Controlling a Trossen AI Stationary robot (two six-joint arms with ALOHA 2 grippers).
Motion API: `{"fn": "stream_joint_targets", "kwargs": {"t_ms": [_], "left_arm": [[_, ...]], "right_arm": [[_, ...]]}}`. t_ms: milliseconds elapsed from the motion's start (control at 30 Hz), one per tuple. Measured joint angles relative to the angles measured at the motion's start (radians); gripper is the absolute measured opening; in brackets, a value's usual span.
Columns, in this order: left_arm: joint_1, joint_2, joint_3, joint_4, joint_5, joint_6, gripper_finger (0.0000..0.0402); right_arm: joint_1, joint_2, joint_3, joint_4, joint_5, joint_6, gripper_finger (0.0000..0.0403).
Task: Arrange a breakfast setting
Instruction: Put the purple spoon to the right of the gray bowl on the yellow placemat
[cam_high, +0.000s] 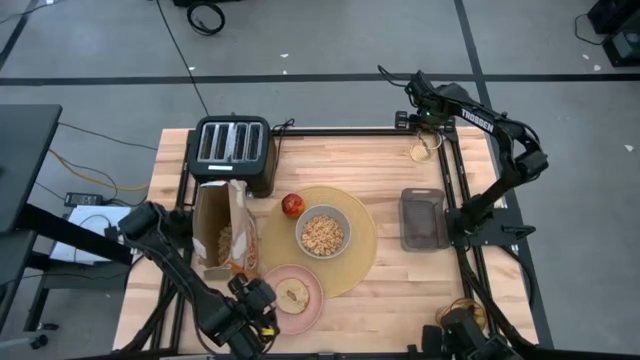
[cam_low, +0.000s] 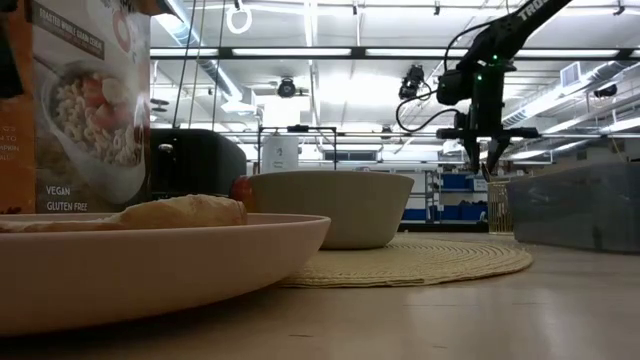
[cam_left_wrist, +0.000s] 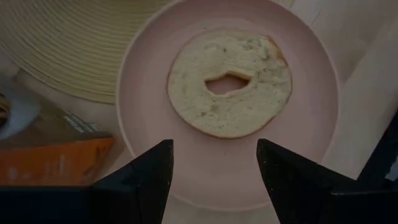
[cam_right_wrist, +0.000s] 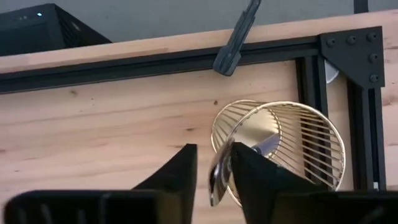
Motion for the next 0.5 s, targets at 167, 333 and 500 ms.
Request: {"fn": "stream_joint_targets", "kwargs": {"t_ms": [167,333,500], "left_arm": [[0.013,-0.007,0.000,-0.005,-0.004,0.025,0.0236],[0.014,-0.008,0.000,-0.004,-0.006,0.027,0.0236],[0.014,-0.032,0.044,-0.018,-0.020,0.050,0.0236]], "right_arm": [[0.004,0.000,0.000,-0.015,0.000,0.009,0.0057],[0.020,-0.003,0.000,-0.022,0.017,0.005,0.0014],[0.035,-0.045,0.003,-0.046,0.052,0.007,0.0018]]}}
